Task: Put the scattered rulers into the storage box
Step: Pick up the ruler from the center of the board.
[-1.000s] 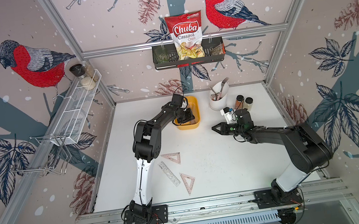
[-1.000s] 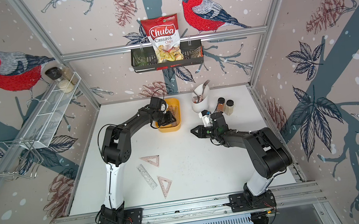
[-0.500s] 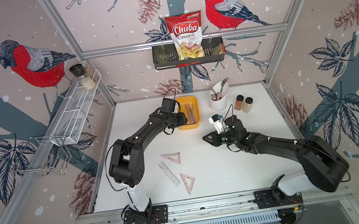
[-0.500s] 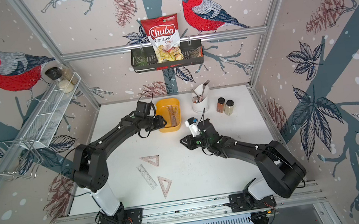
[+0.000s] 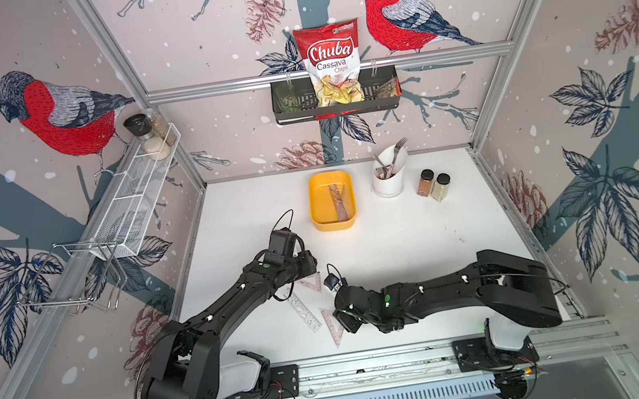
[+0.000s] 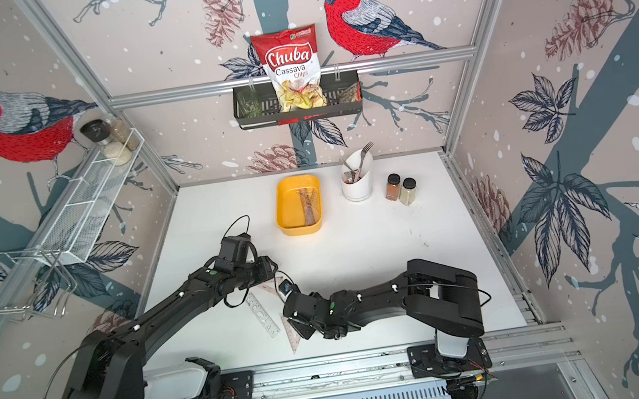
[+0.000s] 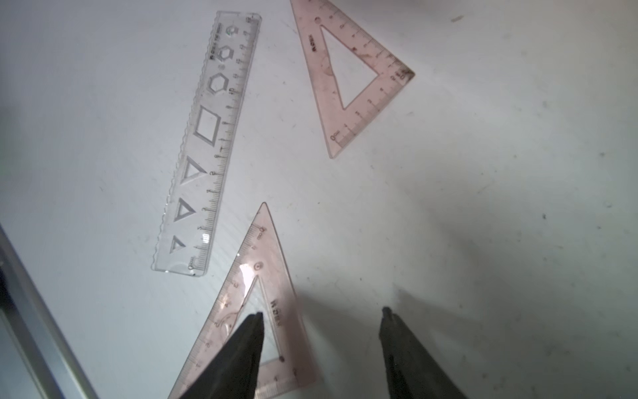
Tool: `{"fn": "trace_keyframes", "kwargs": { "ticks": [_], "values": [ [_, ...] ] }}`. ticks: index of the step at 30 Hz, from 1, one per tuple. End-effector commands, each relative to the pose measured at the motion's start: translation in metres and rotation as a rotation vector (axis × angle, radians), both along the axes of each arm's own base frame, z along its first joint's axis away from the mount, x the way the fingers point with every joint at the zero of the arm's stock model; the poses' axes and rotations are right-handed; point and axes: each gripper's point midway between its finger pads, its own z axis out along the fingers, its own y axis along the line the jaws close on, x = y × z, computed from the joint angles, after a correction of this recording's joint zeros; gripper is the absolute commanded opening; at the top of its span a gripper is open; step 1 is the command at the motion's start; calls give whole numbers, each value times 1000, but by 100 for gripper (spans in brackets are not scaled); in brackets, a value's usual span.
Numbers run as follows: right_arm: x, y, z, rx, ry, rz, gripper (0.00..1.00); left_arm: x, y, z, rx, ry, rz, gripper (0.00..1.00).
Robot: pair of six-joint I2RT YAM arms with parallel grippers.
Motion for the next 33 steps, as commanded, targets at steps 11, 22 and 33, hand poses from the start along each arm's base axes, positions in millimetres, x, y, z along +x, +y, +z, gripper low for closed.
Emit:
{"fn": "trace_keyframes", "kwargs": {
  "ticks": [11,22,33],
  "values": [
    [22,-26,-25,-151,-93,-101,52,4,-8,5,-84,-28,-17,56],
    [79,-100,-34,-153,-48,-438,41,-4,-36,-6,-159,11,-82,56],
    [87,-80,42,470,261,-368,53,-31,-69,-15,-220,69,-218,56]
  ]
}}
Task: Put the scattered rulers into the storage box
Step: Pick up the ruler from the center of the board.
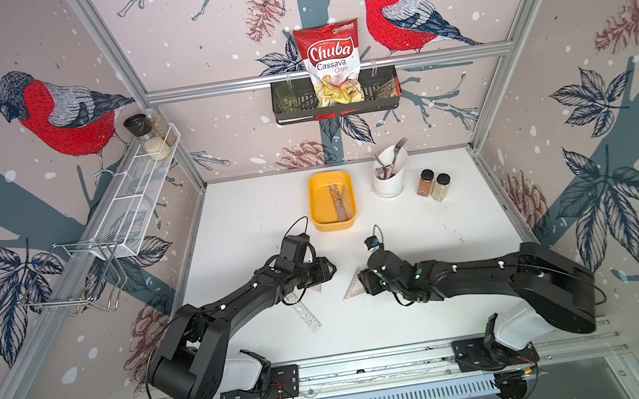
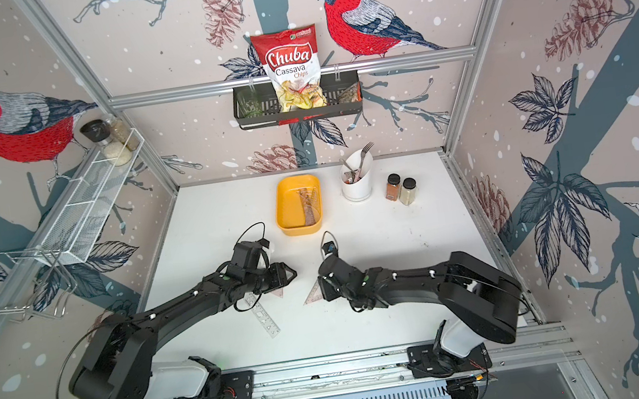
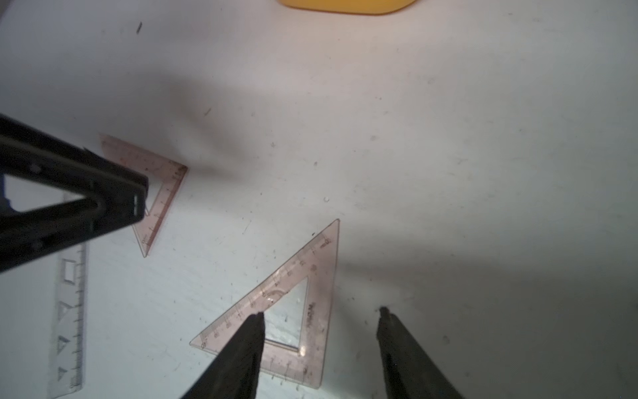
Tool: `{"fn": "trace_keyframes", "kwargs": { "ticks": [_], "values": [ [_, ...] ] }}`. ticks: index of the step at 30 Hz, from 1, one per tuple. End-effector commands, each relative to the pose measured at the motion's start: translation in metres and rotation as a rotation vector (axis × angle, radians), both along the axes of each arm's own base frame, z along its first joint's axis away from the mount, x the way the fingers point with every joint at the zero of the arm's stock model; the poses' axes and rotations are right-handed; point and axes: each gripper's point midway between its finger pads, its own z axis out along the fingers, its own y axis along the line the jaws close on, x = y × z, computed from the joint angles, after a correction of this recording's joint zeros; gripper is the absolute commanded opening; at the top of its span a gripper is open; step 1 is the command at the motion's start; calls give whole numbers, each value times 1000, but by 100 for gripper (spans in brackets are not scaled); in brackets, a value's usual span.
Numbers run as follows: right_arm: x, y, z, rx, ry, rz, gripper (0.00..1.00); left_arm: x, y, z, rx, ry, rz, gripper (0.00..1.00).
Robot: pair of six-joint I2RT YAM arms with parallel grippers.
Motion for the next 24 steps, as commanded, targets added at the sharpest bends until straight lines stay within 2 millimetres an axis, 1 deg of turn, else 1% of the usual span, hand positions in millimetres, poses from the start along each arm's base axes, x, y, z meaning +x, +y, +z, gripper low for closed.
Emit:
{"fn": "trace_keyframes", "kwargs": {
  "ticks": [1,2,4,5,6,10,14,19,24],
  "values": [
    [-8,15,23,304,89,89,45,-8,-10,-2,-45,12,-50,55],
    [-8,12,23,347,103,95,38,-11,-13,-4,-50,21,-61,55],
    [-9,10,21,379,122,109,28,-18,-17,-7,-54,35,-83,54],
    [-9,10,20,394,128,115,25,-21,-20,-9,-53,41,-96,54],
    [-9,9,18,403,133,116,23,-22,-21,-10,-54,44,-102,54],
    [-9,9,11,401,149,125,22,-32,-28,-18,-53,67,-133,53],
    [-7,12,5,376,154,135,20,-37,-30,-24,-42,87,-143,51],
    [-7,17,-3,359,172,150,17,-42,-27,-28,-34,104,-140,52],
    [-7,21,-14,332,191,157,15,-42,-28,-29,-31,107,-141,52]
  ]
}}
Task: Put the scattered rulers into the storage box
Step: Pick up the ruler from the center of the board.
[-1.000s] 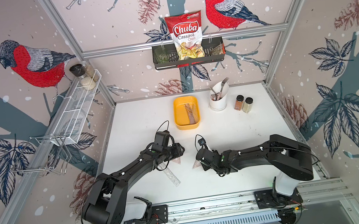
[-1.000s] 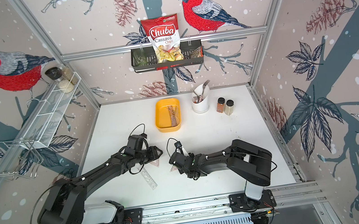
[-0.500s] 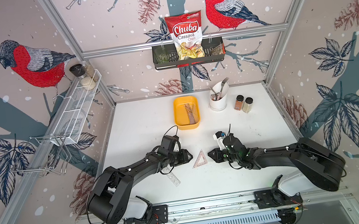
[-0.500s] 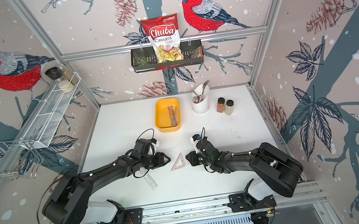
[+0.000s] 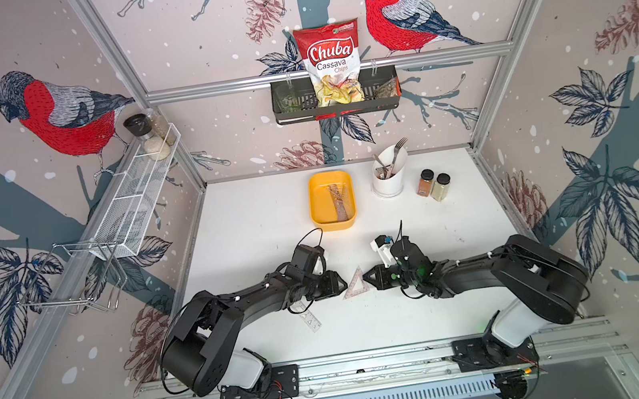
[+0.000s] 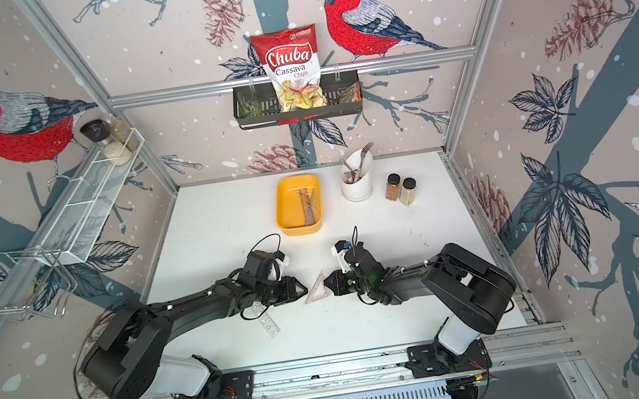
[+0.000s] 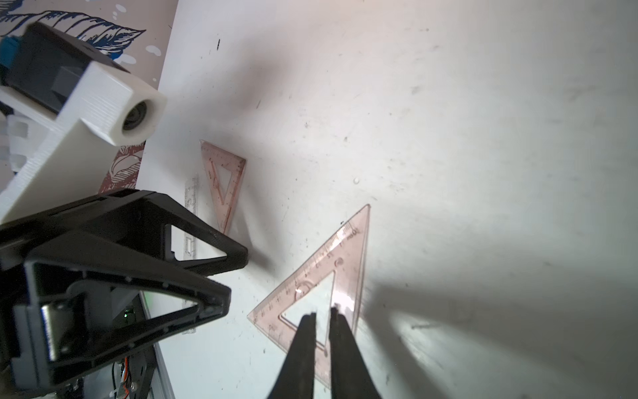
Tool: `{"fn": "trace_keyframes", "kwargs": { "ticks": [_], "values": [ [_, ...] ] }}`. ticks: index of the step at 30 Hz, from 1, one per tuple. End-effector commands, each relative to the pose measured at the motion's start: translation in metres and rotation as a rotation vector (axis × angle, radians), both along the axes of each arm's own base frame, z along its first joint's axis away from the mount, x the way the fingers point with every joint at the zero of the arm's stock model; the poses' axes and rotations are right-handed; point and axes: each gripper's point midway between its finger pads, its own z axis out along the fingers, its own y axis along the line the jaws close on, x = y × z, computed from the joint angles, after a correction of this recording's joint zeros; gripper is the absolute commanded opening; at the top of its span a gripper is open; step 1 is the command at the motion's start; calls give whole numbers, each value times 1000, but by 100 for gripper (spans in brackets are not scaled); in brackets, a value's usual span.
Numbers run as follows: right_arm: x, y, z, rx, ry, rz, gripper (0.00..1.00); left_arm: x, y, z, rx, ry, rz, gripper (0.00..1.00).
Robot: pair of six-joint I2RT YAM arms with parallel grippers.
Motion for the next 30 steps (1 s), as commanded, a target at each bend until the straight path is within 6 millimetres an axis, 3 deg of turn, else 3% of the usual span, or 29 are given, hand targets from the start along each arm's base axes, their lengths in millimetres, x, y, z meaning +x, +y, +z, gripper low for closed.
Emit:
{"fn": "trace_keyframes", "kwargs": {
  "ticks": [1,13,30],
  "values": [
    [2,8,3,16,-28,30,14,-1,-1,-2,-2,10,3,52],
    [-2,6,-12,-28,-7,33,13,-9,-4,-11,-7,40,-4,52],
    [-7,-5,-20,-55,0,22,12,-12,-4,-17,16,54,-6,51]
  ]
}}
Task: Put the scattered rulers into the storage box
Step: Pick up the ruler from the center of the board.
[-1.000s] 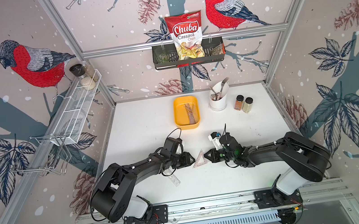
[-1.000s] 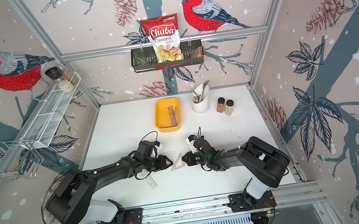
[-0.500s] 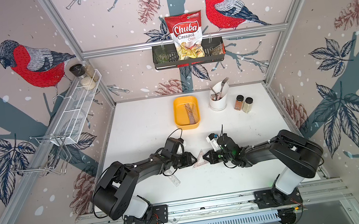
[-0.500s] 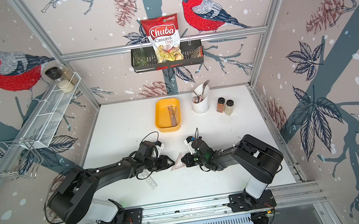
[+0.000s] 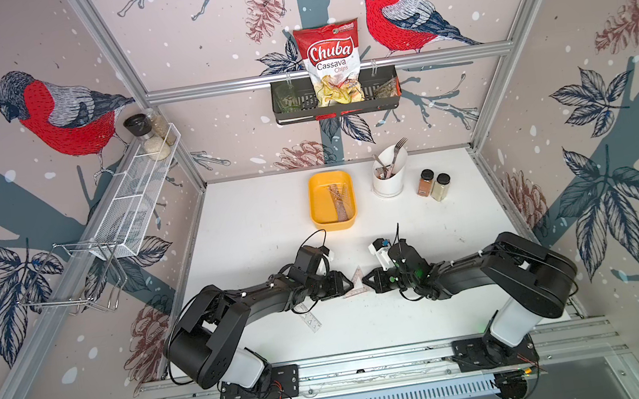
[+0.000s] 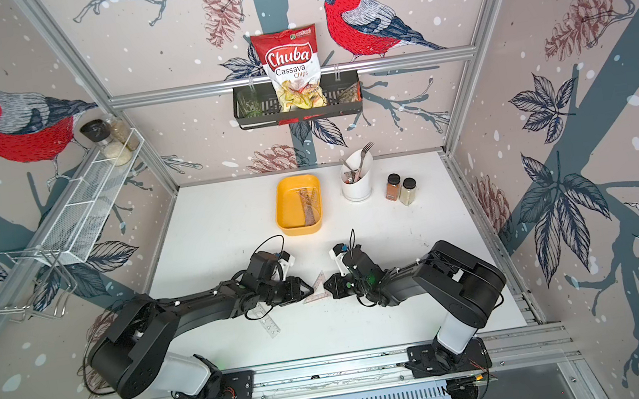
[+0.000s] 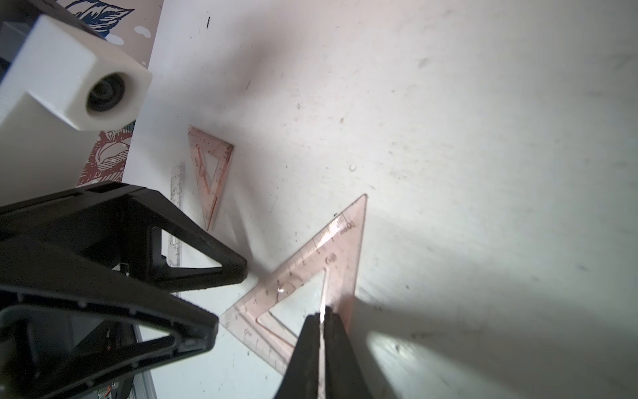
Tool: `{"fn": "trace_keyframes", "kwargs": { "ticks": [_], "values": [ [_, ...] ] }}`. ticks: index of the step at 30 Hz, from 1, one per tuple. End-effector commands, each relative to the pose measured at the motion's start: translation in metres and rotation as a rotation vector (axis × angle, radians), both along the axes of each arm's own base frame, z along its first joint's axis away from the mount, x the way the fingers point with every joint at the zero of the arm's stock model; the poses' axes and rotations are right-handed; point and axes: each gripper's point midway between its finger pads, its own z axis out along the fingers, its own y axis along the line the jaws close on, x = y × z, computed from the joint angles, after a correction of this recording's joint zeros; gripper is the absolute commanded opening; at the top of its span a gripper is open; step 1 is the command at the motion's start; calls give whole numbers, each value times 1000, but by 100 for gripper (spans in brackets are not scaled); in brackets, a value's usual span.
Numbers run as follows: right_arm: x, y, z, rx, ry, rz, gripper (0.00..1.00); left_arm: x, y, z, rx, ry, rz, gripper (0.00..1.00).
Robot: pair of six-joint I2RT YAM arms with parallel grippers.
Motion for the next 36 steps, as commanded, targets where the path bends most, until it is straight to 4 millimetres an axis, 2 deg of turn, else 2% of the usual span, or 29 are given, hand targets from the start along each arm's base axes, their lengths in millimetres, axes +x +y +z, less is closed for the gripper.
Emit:
{"fn": "trace_keyframes", "kwargs": {
  "ticks": [1,19,24,27,33,36],
  "values": [
    [-3,-6,-8,-39,7,1,12,-10,14,-16,85,54,16,51],
    [-10,-11,-20,-36,34,-3,12,-20,-3,-26,17,107,-18,50],
    [-13,-13,-22,-29,41,-4,12,-19,-4,-31,20,118,-15,47],
    [-14,-14,-23,-27,45,-4,12,-17,-5,-35,24,122,-13,41],
    [-15,-18,-21,-22,40,-8,12,-14,-8,-38,27,133,-14,17],
    [-14,-20,-18,-17,36,-11,12,-12,-9,-36,30,129,-12,8]
  ]
}}
